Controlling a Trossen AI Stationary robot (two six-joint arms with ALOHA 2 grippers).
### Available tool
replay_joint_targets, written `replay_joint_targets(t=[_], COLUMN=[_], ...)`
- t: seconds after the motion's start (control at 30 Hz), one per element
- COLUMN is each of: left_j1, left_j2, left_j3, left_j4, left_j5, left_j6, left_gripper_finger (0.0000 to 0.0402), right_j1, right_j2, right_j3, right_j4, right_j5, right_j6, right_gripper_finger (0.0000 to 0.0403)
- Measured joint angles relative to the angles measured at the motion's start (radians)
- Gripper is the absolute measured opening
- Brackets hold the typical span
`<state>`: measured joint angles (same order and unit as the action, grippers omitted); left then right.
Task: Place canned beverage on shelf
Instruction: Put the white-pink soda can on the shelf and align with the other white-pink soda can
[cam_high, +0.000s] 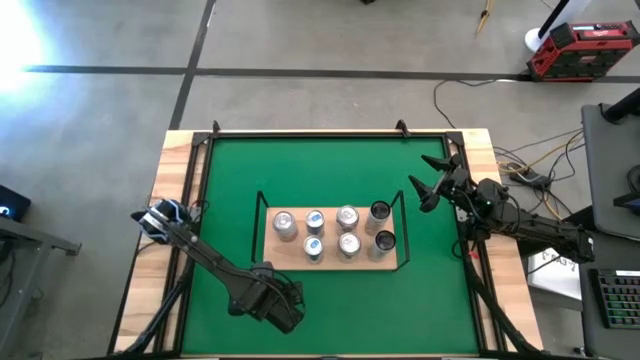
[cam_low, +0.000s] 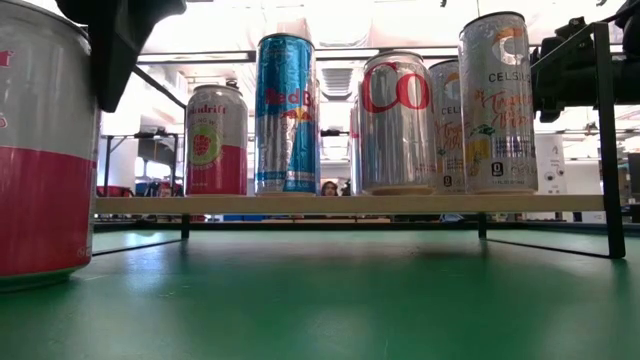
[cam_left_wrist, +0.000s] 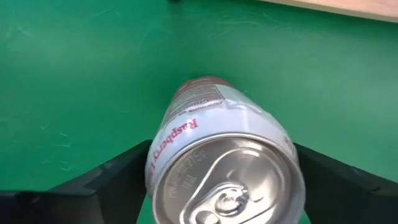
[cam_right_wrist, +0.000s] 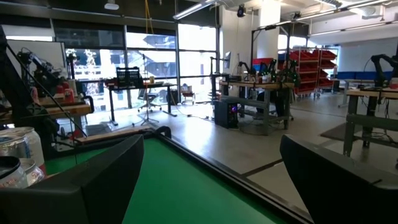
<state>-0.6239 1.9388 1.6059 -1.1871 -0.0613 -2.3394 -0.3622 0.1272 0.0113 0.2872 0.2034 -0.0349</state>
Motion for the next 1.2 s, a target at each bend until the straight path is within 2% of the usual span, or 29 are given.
replay_joint_targets(t=[0.2,0.67,1.2], left_j1=[0.000,0.003,0.084], left_j2=[0.017,0.039,0.037], left_j3=[0.000,0.088,0.197], left_j4=[0.000,-0.073,-0.158], left_j5=[0.020,0.027,-0.024], left_j6=[0.002,0.071,0.237], left_gripper_finger=[0.0281,0.0281,0.0281], right_j1=[0.000,0.000,0.000], right_j2=[0.000,0.000,0.000], right_j3=[0.000,0.000,0.000], right_j4=[0.000,0.000,0.000], right_j5=[0.000,0.000,0.000], right_j6=[0.000,-0.001,-0.002], right_gripper_finger=[0.0368,0.0368,0.0368])
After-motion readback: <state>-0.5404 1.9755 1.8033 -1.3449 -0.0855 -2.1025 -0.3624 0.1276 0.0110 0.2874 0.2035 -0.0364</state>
